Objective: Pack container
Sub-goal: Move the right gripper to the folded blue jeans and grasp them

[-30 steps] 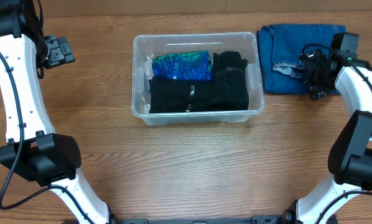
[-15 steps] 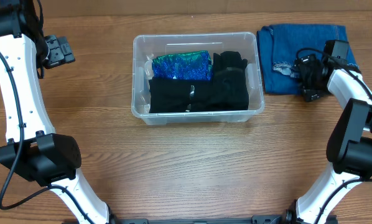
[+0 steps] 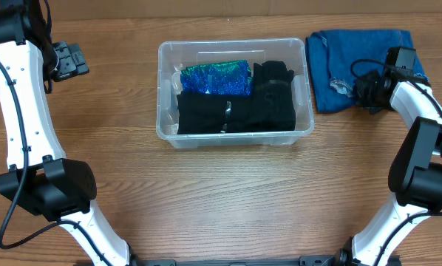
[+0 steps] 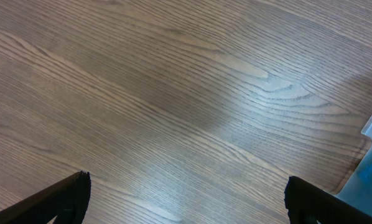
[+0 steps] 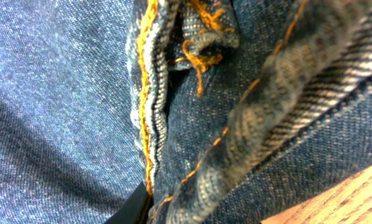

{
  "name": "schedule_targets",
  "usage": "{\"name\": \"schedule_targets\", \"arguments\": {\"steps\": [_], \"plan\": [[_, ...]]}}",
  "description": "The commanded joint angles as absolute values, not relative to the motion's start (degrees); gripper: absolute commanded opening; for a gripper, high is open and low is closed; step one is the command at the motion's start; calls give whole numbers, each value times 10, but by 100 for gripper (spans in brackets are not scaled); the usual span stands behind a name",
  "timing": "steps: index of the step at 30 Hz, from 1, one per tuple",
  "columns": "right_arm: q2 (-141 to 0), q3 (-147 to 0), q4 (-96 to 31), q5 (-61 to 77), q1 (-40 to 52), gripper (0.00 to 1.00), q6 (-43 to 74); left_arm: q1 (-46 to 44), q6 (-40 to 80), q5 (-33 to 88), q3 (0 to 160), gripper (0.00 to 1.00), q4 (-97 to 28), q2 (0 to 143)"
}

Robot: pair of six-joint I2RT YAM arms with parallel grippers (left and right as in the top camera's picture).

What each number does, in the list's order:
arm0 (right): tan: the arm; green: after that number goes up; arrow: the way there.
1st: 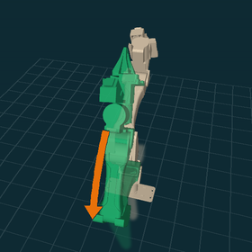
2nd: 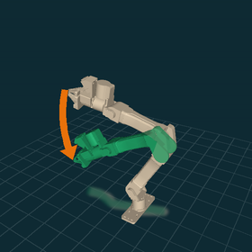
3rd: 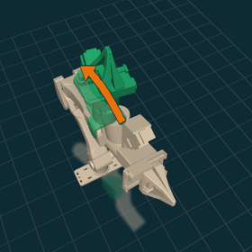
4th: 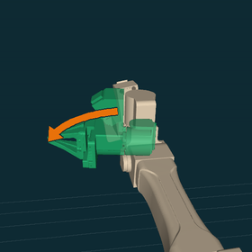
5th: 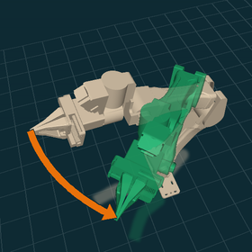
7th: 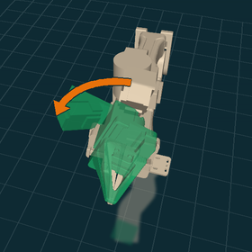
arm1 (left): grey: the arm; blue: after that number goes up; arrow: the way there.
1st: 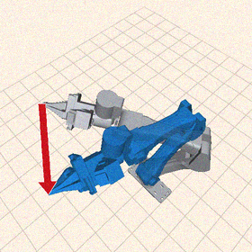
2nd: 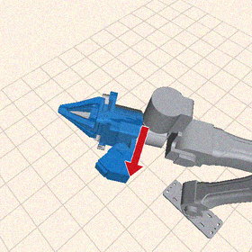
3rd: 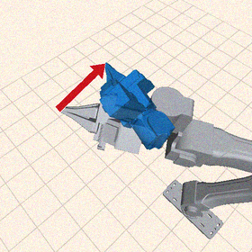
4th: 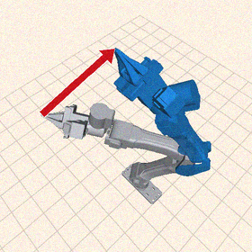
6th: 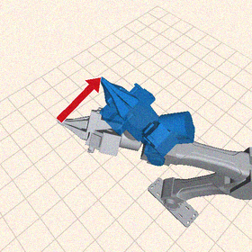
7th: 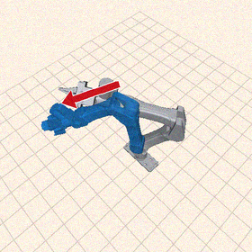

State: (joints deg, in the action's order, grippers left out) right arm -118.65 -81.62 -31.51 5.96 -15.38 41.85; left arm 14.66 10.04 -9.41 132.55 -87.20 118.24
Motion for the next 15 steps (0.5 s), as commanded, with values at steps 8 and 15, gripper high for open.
{"name": "schedule_targets", "arguments": {"steps": [8,15], "plan": [[-1074,-888,-439,30,-151,4,338,146,92,-94,1324,100,-871,1180],[-970,-925,-478,31,-151,4,338,146,92,-94,1324,100,-871,1180]]}}
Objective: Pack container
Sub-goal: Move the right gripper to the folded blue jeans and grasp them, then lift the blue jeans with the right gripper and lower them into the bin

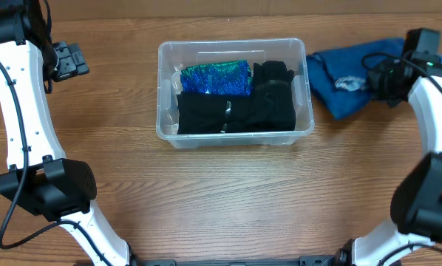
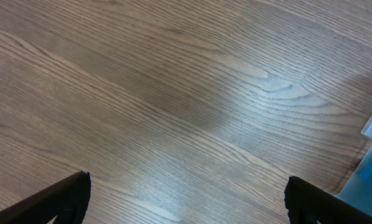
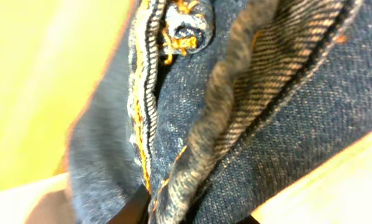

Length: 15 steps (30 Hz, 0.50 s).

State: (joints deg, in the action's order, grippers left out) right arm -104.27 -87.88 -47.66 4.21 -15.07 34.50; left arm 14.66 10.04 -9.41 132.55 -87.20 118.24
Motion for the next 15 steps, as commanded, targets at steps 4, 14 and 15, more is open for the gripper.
{"name": "schedule_targets", "arguments": {"steps": [4,14,15], "plan": [[-923,-939,-497,35,-150,4,338,146,92,-94,1324,100,-871,1180],[-778,-947,-503,61,-101,4,325,146,92,-94,1324,100,-871,1180],[-764,-947,-503,61,-95,4,325,146,92,-94,1324,100,-871,1180]]}}
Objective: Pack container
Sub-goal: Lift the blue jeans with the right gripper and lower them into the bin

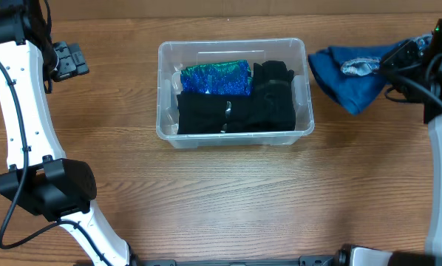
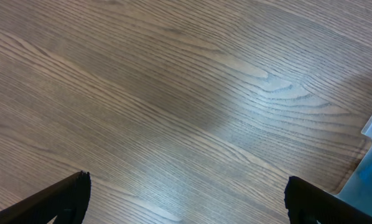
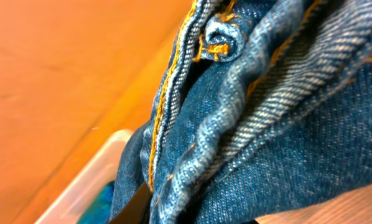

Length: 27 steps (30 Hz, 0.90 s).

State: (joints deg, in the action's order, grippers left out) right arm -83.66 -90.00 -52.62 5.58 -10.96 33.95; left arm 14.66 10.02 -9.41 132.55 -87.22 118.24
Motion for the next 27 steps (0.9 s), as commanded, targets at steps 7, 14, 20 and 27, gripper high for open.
{"name": "schedule_targets", "arguments": {"steps": [7,14,20,27], "plan": [[-714,-946,-503,53,-8,4,397,146,92,-94,1324,100,-871,1180],[-752,-946,-485,-124,177,4,539,146,92,-94,1324,100,-871,1180],[-827,-946,-423,-232,312,4,571,146,92,-94,1324,100,-871,1180],[-918,-946,-337,-240,351,4,573,146,92,-94,1324,100,-871,1180]]}}
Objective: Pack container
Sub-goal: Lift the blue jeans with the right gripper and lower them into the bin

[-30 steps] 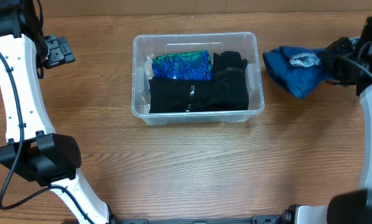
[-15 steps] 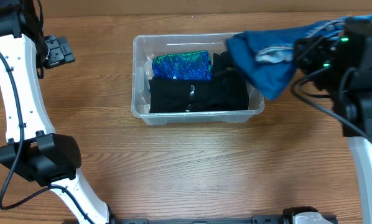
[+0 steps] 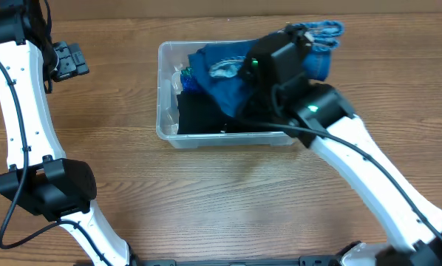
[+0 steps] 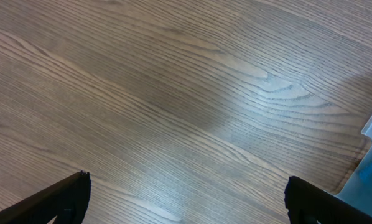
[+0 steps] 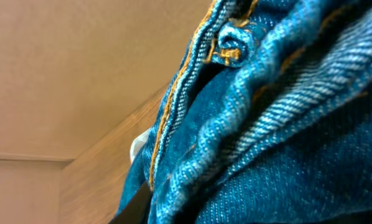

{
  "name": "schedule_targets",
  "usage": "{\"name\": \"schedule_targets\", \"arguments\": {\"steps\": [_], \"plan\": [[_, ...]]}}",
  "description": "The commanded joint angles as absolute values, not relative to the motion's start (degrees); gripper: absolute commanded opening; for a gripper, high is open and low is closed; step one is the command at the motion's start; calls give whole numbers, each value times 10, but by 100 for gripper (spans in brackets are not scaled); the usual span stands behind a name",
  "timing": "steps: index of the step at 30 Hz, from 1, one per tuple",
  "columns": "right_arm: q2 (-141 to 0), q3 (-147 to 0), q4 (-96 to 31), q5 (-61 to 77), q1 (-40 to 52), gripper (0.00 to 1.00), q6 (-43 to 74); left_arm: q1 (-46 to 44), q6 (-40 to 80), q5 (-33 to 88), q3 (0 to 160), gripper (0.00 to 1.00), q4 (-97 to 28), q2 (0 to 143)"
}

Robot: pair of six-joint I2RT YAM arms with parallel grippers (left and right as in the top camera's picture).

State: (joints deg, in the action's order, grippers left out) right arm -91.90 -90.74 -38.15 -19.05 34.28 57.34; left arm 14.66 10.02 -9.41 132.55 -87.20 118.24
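Blue denim jeans (image 3: pixel 228 81) hang bunched above the clear plastic container (image 3: pixel 166 127), draped over its middle and back right. My right gripper (image 3: pixel 274 60) is shut on the jeans; its wrist view is filled with denim folds (image 5: pixel 267 124), and only one dark finger (image 5: pixel 136 206) shows. Folded black clothes (image 3: pixel 202 120) lie in the container's front half. The jeans hide most of what lies behind them. My left gripper (image 3: pixel 72 60) hangs open and empty far to the left, its fingertips (image 4: pixel 65 198) wide apart over bare wood.
The wooden table (image 3: pixel 206 199) stretches in front of the container. The container's corner shows at the right edge of the left wrist view. My right arm (image 3: pixel 369 185) reaches diagonally from the front right across the table to the container.
My right gripper has moved left with the jeans, from the table's far right edge to above the container. The jeans now cover the container's back half. The left arm has not moved.
The jeans lay spread on the table right of the container with my right gripper down on them. Then they were bunched and lifted, then held up at the far right. Now they hang over the container. The left gripper stayed open at the far left.
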Motion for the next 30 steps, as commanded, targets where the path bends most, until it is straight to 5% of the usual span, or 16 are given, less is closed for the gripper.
{"name": "schedule_targets", "arguments": {"steps": [1,30], "plan": [[-927,-946,-324,-240,353,4,573,146,92,-94,1324,100,-871,1180],[-998,-946,-203,-231,382,4,551,146,92,-94,1324,100,-871,1180]]}}
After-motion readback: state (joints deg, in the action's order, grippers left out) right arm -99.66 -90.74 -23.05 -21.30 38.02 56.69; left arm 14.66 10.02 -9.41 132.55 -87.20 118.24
